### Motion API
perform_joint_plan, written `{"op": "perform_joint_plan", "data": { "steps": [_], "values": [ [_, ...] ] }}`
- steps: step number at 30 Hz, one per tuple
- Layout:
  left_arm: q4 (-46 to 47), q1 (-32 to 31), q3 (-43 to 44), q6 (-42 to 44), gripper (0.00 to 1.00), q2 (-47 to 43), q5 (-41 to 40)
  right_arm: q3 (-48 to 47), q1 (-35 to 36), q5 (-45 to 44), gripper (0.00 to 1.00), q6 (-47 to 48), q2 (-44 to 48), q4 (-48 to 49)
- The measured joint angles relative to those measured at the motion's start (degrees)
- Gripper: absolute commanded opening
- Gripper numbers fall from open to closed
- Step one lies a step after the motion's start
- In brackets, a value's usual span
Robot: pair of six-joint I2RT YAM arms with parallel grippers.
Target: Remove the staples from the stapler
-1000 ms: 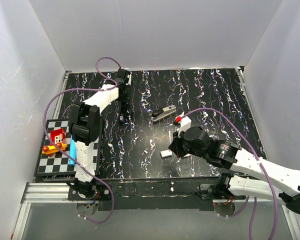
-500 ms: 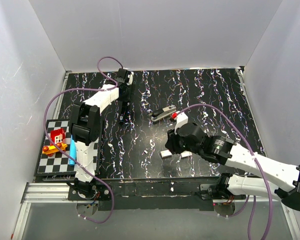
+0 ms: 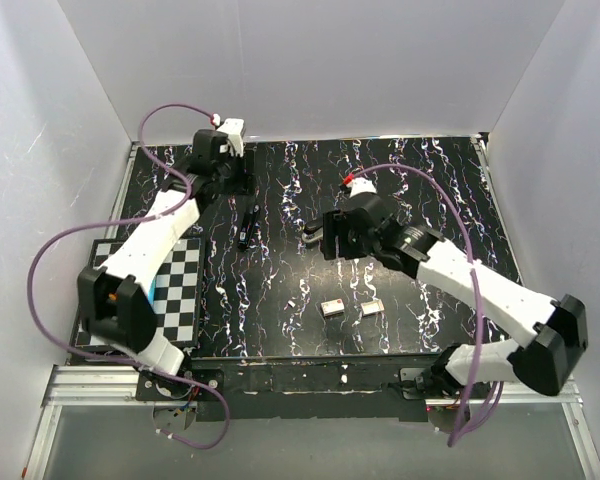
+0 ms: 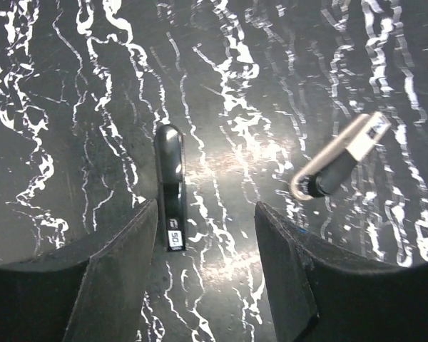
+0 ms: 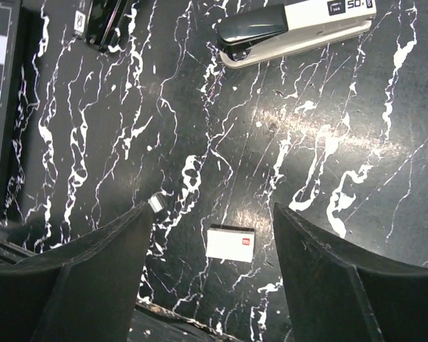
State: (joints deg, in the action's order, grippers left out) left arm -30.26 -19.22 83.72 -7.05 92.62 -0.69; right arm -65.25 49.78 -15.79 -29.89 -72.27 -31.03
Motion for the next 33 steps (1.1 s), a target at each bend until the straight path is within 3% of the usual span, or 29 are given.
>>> {"op": "perform_joint_plan", "data": {
  "steps": [17, 18, 33],
  "values": [
    [3.2, -0.3, -26.3, -2.8, 0.58, -25.5, 20.2, -19.3, -4.1, -5.2, 0.84, -20.8, -27.5, -5.2],
    [4.4, -0.3, -28.2, -2.9, 0.98, -27.5, 20.8, -21.2, -4.4, -5.9, 0.84, -22.2, -29.6, -6.0],
    [10.0, -0.4, -32.7, -4.5, 0.98, -36.9, 21.9, -31.6, -10.1, -6.2, 0.84, -33.8, -43.8, -9.9]
  ]
}}
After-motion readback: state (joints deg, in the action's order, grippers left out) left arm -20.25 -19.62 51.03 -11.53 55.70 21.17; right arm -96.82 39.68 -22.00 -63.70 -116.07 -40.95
